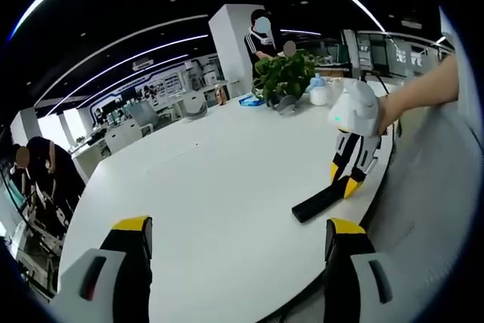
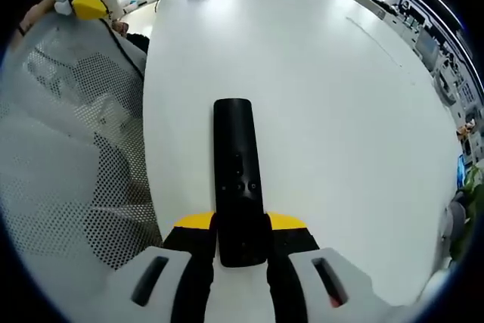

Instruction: Press the specified remote control buttons in sequence, fully releasing each button before pressing the next.

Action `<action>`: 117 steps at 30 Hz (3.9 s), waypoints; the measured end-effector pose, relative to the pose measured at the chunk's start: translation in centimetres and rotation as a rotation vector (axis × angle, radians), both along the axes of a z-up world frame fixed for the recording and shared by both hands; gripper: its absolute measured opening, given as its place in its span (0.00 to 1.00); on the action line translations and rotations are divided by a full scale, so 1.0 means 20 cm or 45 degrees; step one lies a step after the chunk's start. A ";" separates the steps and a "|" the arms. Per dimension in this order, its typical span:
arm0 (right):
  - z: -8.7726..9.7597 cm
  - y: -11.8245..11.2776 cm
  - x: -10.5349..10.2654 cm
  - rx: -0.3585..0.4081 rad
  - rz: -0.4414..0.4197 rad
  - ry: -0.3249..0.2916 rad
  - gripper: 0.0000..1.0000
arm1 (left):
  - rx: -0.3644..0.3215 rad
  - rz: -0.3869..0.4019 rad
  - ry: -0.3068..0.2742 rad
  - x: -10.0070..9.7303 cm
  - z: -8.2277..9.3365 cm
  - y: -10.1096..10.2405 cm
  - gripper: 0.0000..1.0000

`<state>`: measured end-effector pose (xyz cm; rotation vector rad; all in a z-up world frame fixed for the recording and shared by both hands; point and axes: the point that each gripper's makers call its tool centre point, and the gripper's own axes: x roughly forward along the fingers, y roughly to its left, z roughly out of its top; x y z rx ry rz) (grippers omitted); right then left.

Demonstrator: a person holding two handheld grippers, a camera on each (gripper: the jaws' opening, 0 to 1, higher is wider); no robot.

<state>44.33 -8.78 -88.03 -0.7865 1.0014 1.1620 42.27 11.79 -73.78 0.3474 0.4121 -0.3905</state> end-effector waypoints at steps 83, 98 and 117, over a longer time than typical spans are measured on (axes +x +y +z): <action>0.00 0.02 0.52 -0.050 0.179 -0.009 0.24 | -0.009 -0.004 0.021 0.00 -0.01 -0.01 0.93; -0.02 0.03 0.59 -0.057 0.211 0.002 0.24 | -0.004 -0.004 0.029 -0.01 -0.02 0.00 0.93; 0.00 0.03 0.59 -0.034 0.189 0.004 0.25 | 0.001 -0.009 0.030 -0.01 -0.02 -0.01 0.93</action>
